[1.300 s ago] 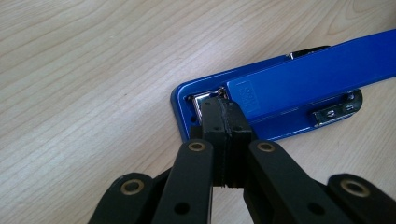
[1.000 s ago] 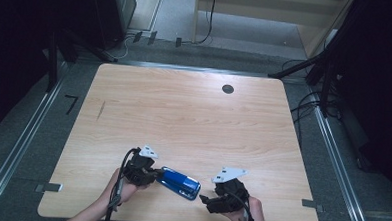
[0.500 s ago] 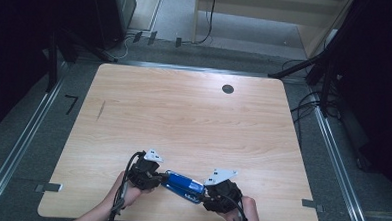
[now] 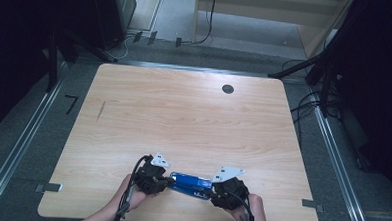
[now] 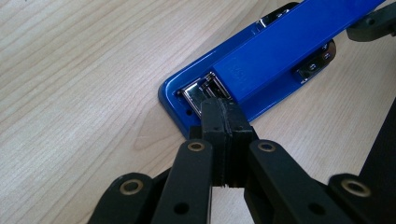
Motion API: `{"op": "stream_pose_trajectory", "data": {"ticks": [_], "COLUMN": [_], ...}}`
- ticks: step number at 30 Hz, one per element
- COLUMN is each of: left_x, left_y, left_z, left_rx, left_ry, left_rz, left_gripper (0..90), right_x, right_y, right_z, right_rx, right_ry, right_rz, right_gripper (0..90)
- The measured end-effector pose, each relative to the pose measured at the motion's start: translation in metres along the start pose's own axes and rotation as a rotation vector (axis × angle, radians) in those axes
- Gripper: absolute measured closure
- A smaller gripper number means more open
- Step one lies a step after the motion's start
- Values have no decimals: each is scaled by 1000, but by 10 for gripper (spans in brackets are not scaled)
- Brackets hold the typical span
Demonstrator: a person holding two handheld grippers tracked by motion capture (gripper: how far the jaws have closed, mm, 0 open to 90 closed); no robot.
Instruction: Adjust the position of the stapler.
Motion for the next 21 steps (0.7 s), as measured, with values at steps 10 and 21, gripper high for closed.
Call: {"op": "stream_pose_trajectory", "data": {"ticks": [10, 21], "left_x": [-6, -9], "left_y": [4, 6], "left_z": [-2, -8], "left_rx": [-14, -35], "left_ry": [17, 67], "left_rz": [6, -31], "left_gripper": [900, 822], "right_x": [-9, -21], "right_y": [-1, -2], "right_z": [3, 11], "right_rx": [-2, 6], "right_ry": [12, 51], "right_rz": [18, 40], "right_gripper": [669, 684]}}
Point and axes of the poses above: each handheld gripper's, and its own axes: y roughly forward along the jaws, z roughly out of its underside, x roughly to its left, the point moved 10 cm from there along y, roughly forward along the jaws, and after that the axes turned 5 degrees about -y, right-handed, at the moved point
